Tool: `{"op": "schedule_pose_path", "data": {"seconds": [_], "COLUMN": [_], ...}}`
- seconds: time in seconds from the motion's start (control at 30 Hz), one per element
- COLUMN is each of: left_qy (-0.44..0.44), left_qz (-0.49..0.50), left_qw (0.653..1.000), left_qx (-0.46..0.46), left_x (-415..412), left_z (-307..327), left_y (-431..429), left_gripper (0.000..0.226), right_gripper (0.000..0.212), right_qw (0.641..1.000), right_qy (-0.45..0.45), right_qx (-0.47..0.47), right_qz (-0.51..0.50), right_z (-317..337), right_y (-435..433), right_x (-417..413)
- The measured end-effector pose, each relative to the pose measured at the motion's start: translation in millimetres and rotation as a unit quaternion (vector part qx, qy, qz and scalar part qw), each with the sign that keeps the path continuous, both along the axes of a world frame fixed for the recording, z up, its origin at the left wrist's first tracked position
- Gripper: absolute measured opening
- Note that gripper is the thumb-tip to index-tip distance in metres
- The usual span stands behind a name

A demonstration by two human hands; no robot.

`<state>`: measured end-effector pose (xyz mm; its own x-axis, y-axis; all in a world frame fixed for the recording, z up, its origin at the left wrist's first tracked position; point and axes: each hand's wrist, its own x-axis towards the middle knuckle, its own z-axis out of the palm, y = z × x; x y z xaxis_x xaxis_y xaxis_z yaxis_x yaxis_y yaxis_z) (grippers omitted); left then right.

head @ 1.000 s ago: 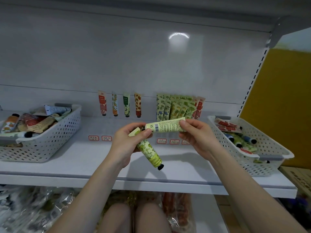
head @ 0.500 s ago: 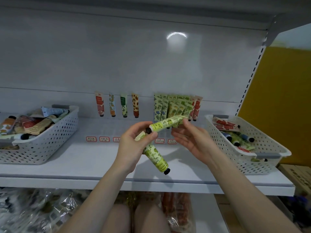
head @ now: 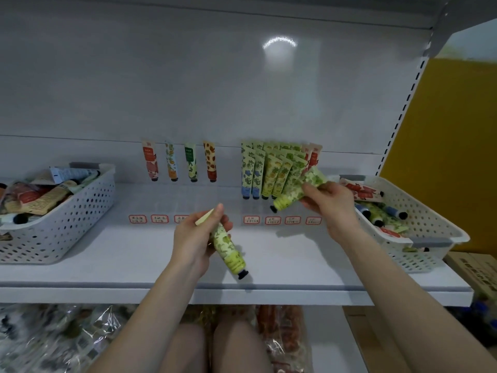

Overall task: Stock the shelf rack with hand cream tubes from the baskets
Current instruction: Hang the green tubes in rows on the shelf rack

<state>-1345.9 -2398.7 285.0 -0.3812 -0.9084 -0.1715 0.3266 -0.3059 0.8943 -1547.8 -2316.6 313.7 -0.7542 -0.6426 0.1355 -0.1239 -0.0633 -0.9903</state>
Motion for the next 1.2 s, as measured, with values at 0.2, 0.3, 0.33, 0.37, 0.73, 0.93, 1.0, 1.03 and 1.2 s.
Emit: {"op": "schedule_pose_path", "data": {"seconds": [0.2,0.3,0.33,0.37,0.73,0.93,1.0,1.03,1.2], "left_qy": [0.081,0.095,0.093,0.089,0.071,0.067,0.069,0.071,0.066], "left_qz": [-0.005,-0.030,-0.031,-0.031,-0.024,-0.034,-0.036,-0.036,-0.035], "left_qw": [0.993,0.992,0.992,0.993,0.997,0.997,0.997,0.997,0.997], "left_qx": [0.084,0.082,0.075,0.068,0.023,0.015,0.015,0.018,0.014], "left_x": [-11.9,-16.1,-17.1,-18.0,-20.8,-21.6,-21.7,-21.8,-21.0], "left_z": [0.0,0.1,-0.7,-0.9,-3.6,-9.2,-10.4,-10.9,-12.6], "left_y": [-11.3,-14.1,-15.0,-15.1,-16.1,-18.7,-19.2,-19.5,-21.9], "left_gripper": [0.008,0.011,0.018,0.024,0.018,0.017,0.017,0.017,0.017], "right_gripper": [0.027,0.028,0.026,0.025,0.038,0.010,0.009,0.009,0.021], "right_qw": [0.958,0.945,0.943,0.942,0.922,0.925,0.928,0.930,0.933], "right_qy": [0.226,0.247,0.247,0.248,0.316,0.331,0.323,0.316,0.303], "right_qx": [0.099,0.141,0.158,0.171,0.203,0.177,0.172,0.172,0.187], "right_qz": [-0.146,-0.160,-0.156,-0.151,-0.098,-0.068,-0.067,-0.068,-0.059], "right_z": [18.7,23.1,22.8,21.9,13.7,6.8,4.6,3.5,-3.6], "right_y": [-20.5,-30.8,-33.7,-36.5,-63.2,-62.6,-62.4,-63.0,-70.8], "right_x": [-51.5,-68.3,-71.2,-73.0,-62.1,-62.4,-63.2,-63.1,-66.1]}}
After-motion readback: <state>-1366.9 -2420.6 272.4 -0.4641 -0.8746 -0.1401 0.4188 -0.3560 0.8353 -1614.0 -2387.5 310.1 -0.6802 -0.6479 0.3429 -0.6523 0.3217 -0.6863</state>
